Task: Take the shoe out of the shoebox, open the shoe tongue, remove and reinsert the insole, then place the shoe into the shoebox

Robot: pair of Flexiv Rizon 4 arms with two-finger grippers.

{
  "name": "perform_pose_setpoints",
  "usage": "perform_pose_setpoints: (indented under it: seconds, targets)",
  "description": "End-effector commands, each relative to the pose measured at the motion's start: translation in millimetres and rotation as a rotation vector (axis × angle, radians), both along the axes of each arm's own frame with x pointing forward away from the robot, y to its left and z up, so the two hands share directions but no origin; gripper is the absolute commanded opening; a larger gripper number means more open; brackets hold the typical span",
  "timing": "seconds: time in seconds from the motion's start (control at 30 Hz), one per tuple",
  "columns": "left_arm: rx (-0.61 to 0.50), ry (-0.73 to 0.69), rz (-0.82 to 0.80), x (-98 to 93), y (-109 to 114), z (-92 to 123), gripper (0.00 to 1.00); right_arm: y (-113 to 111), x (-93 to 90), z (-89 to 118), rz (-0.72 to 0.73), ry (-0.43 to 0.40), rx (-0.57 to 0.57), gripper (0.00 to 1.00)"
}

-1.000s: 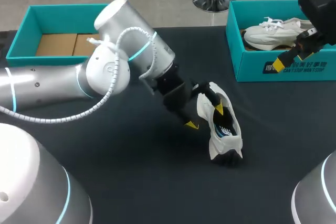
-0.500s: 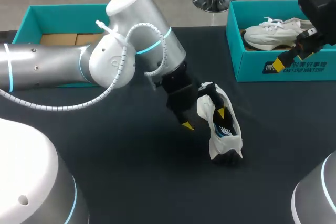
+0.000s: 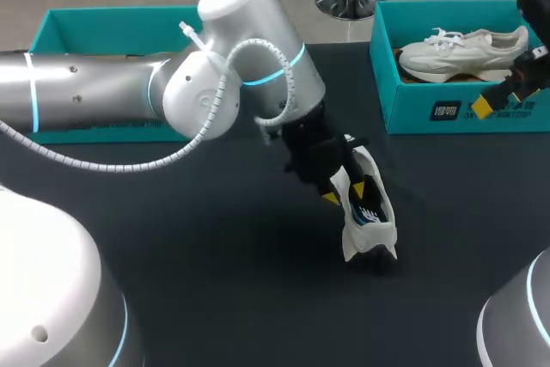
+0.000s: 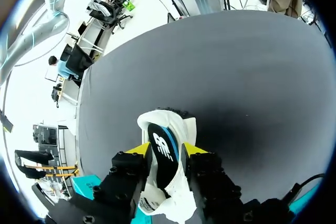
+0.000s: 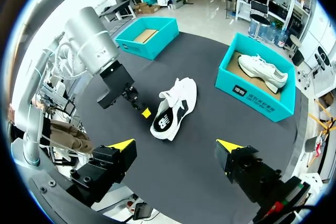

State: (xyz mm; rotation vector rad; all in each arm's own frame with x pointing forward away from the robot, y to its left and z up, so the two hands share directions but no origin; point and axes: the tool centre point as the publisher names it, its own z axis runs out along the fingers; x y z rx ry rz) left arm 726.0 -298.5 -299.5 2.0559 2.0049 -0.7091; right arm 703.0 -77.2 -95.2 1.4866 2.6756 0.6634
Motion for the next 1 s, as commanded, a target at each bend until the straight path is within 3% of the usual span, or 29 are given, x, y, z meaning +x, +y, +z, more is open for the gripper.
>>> perform_pose_setpoints:
  seconds: [0.03,0.53,1.0]
  targets:
    - [0.063,-0.003,-0.012,4.0,-17,-13,0.0,-3,-4.3,-3,-0.002,-0.008,0.006,1.0]
    - [0.131,0.027,-0.037,-5.0,-15,-40,0.0,-3,-4.3,-3,-0.002,-0.008,0.006,1.0]
    - [0.145,0.018,-0.044,-11.3,-28,-59,0.0,-3,-4.3,-3,-0.002,-0.008,0.006,1.0]
